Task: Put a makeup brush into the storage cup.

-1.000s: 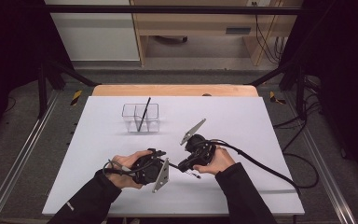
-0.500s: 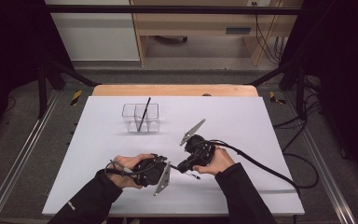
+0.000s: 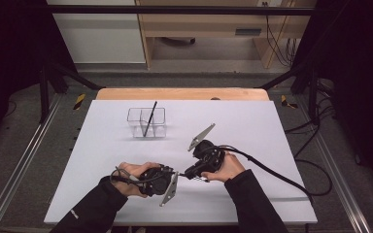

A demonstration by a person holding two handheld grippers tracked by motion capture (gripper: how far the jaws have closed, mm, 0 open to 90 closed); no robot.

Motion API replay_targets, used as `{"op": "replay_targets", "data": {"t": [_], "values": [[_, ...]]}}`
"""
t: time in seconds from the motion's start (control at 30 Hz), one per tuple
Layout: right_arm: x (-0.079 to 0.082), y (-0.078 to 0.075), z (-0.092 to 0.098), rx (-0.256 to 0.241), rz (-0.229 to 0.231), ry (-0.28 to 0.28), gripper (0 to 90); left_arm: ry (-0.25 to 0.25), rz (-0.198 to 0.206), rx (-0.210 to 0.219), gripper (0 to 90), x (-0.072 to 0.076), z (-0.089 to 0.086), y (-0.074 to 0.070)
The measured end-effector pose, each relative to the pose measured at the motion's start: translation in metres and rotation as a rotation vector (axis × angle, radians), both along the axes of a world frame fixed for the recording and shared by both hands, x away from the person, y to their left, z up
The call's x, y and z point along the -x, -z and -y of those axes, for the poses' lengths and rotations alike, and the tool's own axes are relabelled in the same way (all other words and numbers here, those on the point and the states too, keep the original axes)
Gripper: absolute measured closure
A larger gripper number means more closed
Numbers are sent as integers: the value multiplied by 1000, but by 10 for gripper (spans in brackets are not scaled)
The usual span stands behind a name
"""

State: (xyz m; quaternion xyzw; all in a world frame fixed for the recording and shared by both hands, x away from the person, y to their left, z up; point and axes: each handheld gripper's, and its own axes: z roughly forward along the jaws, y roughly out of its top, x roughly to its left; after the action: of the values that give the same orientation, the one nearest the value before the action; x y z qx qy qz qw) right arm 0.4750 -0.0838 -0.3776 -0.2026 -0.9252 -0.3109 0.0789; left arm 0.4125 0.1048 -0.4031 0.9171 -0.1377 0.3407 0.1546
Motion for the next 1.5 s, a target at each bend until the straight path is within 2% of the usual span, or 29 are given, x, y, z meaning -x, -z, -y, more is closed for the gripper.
{"op": "replay_targets", "data": {"t": [0.2,0.33,0.57,0.7,0.87,1.0,1.07,1.3,1.5], "values": [[1,0,0,1,5,2,837,-8,-18,4,829,-1,0,0],[1,-1,1,-12,29,16,827,-29,-28,15,830,-2,-2,-1],[1,-11,9,-57,130,70,718,-83,-58,41,829,-6,-10,1],[1,-19,17,-90,187,121,635,-114,-79,61,829,-9,-17,2],[1,-25,27,-144,281,198,537,-156,-110,91,829,-11,-25,2],[1,-28,34,-188,320,249,462,-188,-127,114,829,-14,-31,2],[1,-30,38,-192,347,270,432,-204,-138,134,829,-15,-33,2],[2,-32,50,-218,392,338,338,-256,-160,200,829,-18,-39,1],[3,-31,63,-243,432,405,263,-318,-182,291,829,-21,-48,0]]}}
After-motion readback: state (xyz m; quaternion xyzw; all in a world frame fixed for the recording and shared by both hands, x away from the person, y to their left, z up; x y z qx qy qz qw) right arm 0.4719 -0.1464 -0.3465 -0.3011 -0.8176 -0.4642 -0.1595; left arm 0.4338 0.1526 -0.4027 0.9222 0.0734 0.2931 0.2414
